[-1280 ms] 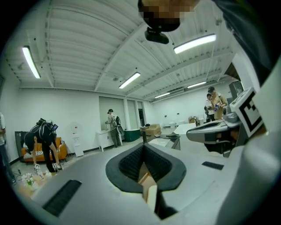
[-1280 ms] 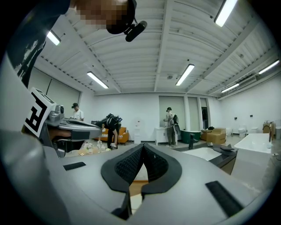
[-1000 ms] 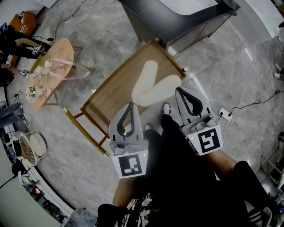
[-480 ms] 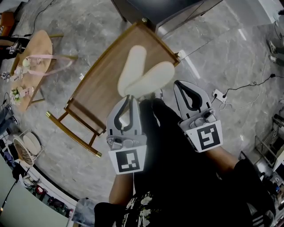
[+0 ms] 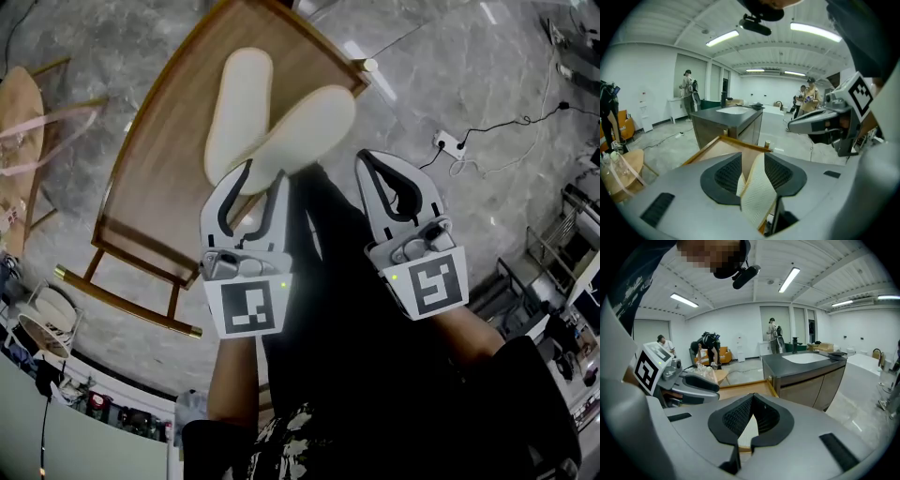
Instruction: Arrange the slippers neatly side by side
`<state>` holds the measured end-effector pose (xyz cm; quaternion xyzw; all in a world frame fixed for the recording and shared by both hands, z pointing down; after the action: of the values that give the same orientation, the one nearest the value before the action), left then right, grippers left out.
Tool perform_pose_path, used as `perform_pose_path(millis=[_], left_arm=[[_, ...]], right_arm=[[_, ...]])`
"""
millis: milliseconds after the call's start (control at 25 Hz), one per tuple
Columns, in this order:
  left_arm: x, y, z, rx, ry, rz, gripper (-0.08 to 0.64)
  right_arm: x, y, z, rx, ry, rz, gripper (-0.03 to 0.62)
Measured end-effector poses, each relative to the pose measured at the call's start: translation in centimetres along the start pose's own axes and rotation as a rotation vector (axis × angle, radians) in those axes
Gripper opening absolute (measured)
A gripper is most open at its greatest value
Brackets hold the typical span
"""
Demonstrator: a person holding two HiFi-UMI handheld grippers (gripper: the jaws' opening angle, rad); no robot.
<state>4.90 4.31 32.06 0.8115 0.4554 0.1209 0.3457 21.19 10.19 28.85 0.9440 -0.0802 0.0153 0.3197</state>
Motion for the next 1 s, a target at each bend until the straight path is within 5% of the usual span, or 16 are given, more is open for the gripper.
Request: perform_pose_path(millis=[360,640,1000], left_arm=[[-1.7,5.7,-2.1,-0.23,0.052,-0.119,0.186],[-1.9,8.2,-3.6,-0.357,0.078,-0.182,0.212],[-1.9,9.9,-5.0,-0.407,0.096,-0.2,0.208]], right_arm=[[-0.6,3.2,-3.1,-0.073,0.046,-0.007,-0.002],[-1.0,4.5,-6.5,-0.169,-0.008,0.008,-0.002],[-1.9,7.5,-10.7,-0.295,0.04,0.047,-0.002]])
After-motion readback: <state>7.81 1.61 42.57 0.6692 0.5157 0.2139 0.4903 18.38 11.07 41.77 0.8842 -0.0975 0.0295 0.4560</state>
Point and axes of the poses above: the fingertips, and each gripper's own axes: y forward along the fingers, x to its right, z out of its top, the point moved 7 cm from there along -y, backward along the fingers, and after that the axes turned 7 degrees about -x, right-handed, at the moved point
